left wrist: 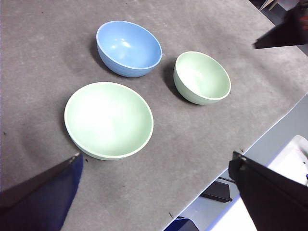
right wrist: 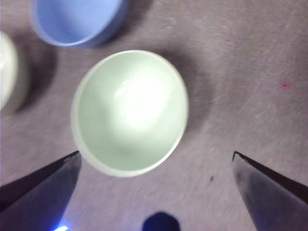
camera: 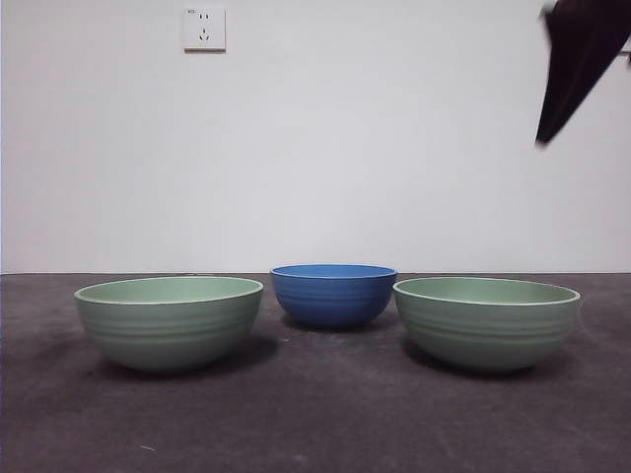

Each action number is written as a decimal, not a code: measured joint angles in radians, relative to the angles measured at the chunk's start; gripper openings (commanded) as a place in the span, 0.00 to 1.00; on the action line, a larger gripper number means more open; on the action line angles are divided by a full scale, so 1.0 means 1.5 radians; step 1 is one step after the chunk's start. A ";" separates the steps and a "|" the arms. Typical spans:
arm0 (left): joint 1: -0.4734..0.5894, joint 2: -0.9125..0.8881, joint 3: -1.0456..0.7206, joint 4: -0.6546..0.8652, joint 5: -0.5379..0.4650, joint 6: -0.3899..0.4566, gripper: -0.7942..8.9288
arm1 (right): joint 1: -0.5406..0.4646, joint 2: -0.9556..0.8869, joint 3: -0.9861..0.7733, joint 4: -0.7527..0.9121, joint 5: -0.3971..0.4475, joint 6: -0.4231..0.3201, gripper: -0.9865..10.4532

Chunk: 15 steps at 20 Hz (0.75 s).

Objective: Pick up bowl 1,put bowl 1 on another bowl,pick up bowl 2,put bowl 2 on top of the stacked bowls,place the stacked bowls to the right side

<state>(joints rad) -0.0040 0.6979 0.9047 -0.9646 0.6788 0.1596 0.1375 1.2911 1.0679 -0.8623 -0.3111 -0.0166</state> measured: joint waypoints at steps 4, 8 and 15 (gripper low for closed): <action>0.000 0.000 0.000 0.000 0.000 0.000 0.67 | 0.000 0.079 0.000 0.040 0.004 0.007 0.50; 0.000 0.000 0.000 0.000 0.000 0.000 0.67 | 0.000 0.153 0.000 0.057 0.004 0.012 0.49; 0.000 0.000 0.000 0.000 0.000 0.000 0.67 | 0.000 0.234 0.000 0.078 0.003 0.014 0.21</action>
<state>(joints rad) -0.0040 0.6983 0.9047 -0.9649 0.6788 0.1593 0.1375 1.6424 1.0683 -0.7460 -0.3061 0.0044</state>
